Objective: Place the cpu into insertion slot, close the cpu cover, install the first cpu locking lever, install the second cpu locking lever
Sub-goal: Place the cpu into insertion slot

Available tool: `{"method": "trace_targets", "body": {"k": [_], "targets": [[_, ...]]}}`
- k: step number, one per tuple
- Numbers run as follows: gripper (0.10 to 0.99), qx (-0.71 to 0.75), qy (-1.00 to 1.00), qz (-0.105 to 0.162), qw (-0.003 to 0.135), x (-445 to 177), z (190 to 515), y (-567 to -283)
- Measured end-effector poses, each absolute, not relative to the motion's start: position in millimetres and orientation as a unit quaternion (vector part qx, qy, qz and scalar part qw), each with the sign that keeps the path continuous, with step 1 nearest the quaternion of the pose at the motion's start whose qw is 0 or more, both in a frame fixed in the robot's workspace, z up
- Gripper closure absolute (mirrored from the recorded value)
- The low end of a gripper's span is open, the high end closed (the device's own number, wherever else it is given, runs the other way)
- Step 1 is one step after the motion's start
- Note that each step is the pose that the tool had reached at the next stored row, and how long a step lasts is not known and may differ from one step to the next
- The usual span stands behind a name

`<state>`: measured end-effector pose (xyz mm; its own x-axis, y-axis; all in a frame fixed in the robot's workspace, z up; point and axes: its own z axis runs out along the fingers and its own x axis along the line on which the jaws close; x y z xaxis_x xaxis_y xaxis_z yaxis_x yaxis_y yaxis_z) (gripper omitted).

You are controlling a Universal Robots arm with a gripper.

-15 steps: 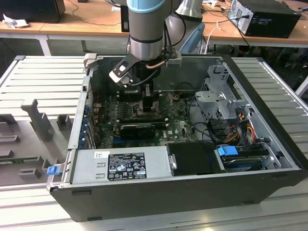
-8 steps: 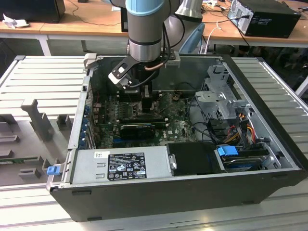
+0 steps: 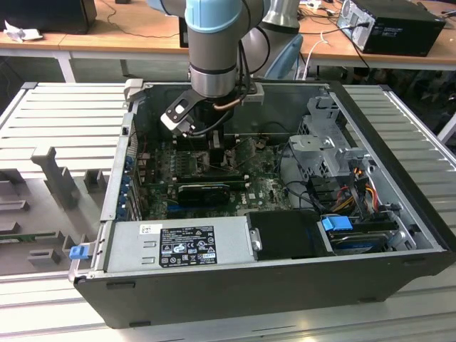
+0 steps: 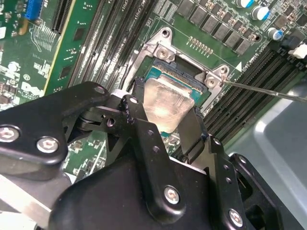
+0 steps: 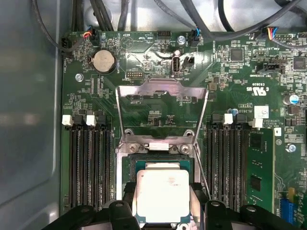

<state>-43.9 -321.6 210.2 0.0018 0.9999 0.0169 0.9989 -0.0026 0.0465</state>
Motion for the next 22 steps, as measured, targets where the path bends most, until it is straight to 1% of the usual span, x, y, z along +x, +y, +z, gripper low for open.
{"method": "trace_targets", "body": {"k": [13,14,15,22], "targets": [[0.557,0.708,0.706,0.022,0.010,-45,199,-320],[0.549,0.708,0.706,0.022,0.010,-45,199,-320],[0.486,0.708,0.706,0.022,0.010,-44,199,-320],[0.486,0.708,0.706,0.022,0.010,-44,205,-320]]}}
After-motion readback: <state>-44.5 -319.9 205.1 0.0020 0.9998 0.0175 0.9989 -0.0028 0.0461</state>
